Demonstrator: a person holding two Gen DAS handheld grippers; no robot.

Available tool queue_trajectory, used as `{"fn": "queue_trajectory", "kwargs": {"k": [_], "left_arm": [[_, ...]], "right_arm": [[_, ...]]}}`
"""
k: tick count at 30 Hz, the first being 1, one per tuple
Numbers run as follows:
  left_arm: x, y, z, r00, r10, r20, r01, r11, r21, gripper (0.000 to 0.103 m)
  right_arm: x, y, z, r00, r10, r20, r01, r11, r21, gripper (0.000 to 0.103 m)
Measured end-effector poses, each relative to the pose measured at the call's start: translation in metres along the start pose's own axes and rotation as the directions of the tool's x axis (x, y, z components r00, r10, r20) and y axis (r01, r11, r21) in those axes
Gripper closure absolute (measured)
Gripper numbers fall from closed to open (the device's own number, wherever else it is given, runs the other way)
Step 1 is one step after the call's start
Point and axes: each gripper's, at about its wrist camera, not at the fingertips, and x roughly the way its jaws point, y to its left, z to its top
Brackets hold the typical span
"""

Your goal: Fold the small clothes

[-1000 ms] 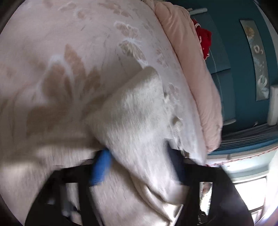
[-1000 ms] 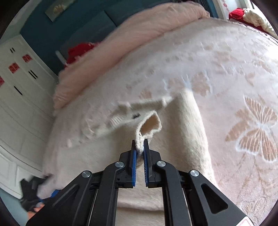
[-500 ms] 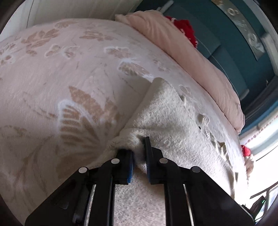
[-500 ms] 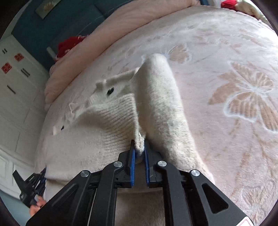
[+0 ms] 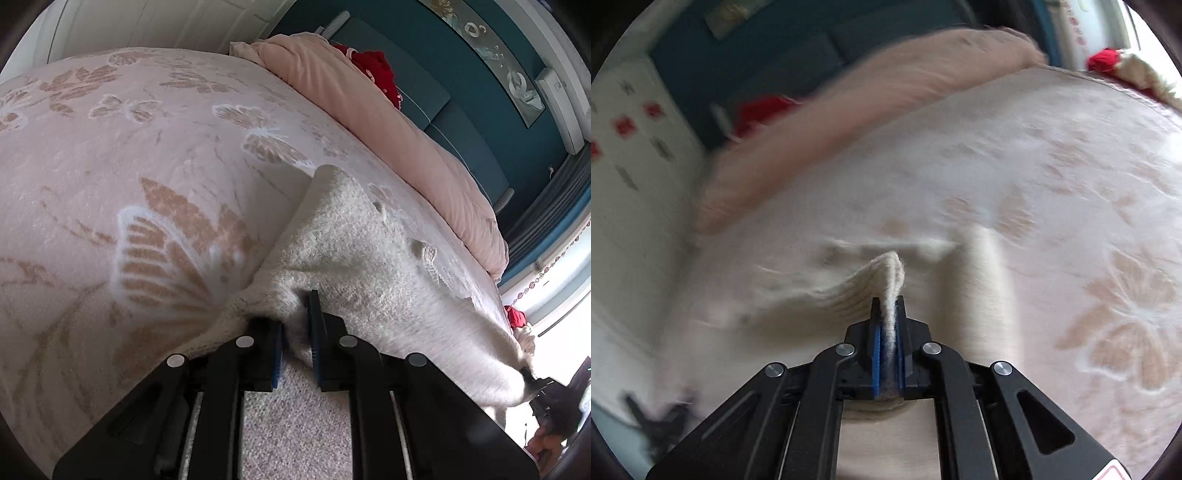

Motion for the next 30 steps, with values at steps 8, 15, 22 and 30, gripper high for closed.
{"fn": "queue_trajectory", "kwargs": {"k": [8,15,22,30], "left_arm": [[0.001,-0.002,0.0,1.0,0.015,-0.002,-0.015,1.0,0.011,0.09],[-0.003,-0.013,0.004,0.995,0.092,-0.038,-0.089,0.993,0.075,0.089],[-0.007,-0.02,-0.004,0.989,0.144,-0.028,-0.139,0.981,0.133,0.086],[-0.006,-0.014,-0.008,0.993,0.118,-0.009,-0.117,0.986,0.116,0.086]], "right_arm": [[-0.039,0.017,-0.022,0.998,0.061,0.032,-0.06,0.998,-0.03,0.096],[-0.015,-0.007,-0.038,0.996,-0.026,-0.088,0.029,0.999,0.035,0.093],[-0.026,-0.006,-0.004,0.995,-0.011,-0.096,0.017,0.998,0.057,0.081],[-0.012,0.045,-0.012,0.998,-0.036,-0.054,0.026,0.985,-0.173,0.097]]}}
